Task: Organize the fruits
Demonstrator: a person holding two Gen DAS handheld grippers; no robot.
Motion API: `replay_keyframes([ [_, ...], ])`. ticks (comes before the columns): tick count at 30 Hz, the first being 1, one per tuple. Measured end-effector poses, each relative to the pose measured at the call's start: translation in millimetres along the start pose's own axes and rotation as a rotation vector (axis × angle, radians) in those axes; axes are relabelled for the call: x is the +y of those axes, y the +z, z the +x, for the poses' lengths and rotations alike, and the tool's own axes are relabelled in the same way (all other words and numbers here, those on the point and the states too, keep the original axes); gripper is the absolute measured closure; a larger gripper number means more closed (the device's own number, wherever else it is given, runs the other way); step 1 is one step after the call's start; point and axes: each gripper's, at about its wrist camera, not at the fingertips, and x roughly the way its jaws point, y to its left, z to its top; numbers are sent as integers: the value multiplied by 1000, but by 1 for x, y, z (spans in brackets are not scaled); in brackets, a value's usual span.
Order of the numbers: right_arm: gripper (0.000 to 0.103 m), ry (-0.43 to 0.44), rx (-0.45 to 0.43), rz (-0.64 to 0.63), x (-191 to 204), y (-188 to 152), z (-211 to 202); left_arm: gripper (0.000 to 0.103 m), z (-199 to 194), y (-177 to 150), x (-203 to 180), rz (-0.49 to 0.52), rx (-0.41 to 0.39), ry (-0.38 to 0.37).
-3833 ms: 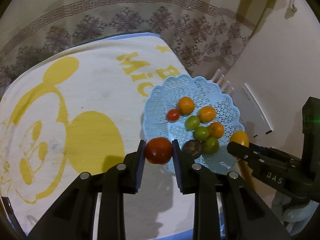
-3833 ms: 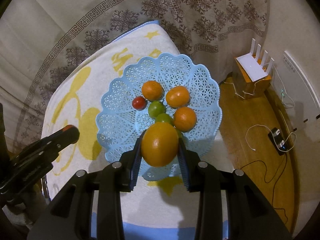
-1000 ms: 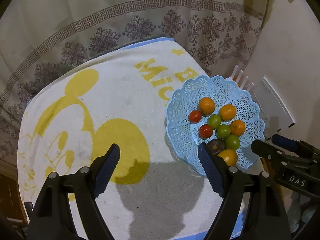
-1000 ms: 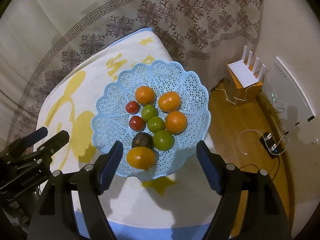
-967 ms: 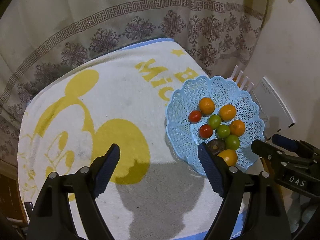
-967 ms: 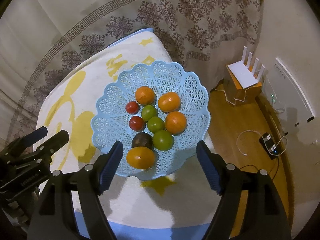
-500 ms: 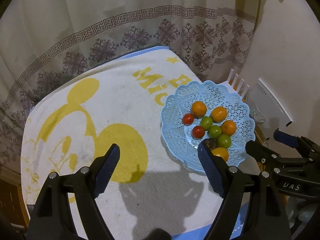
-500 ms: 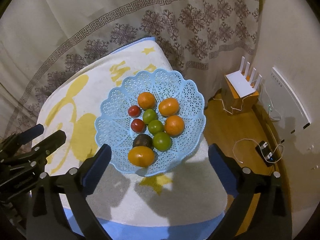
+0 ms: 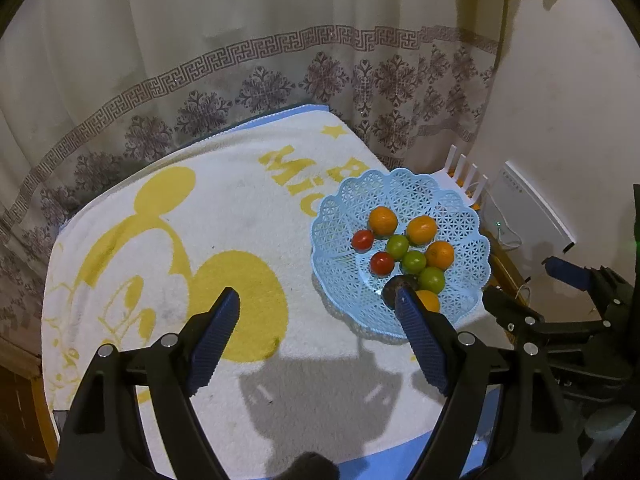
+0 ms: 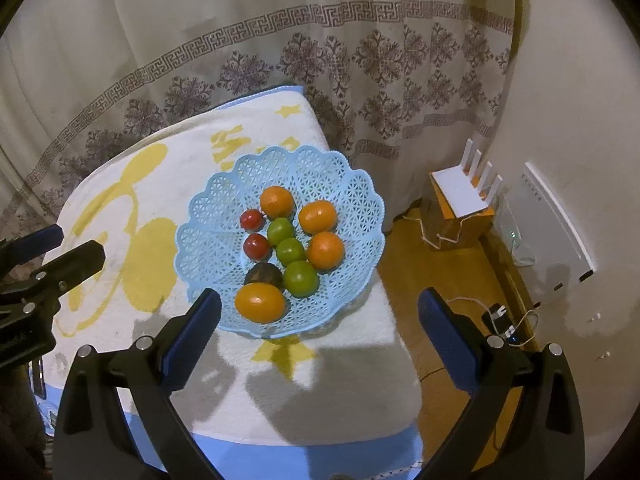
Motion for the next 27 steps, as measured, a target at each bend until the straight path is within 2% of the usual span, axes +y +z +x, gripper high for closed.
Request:
replay_keyframes([
  [12,3,-16,-12,-36,4,-1,-7,23,-15,1,0,-6,-26,-4],
  [15,3,-17,-13,-39,4,0,-8,12,-15,1,0,-3,-30,-1],
  [27,3,-15,-8,-35,3,0,-6,12,-11,0,-2,11,-26,14],
])
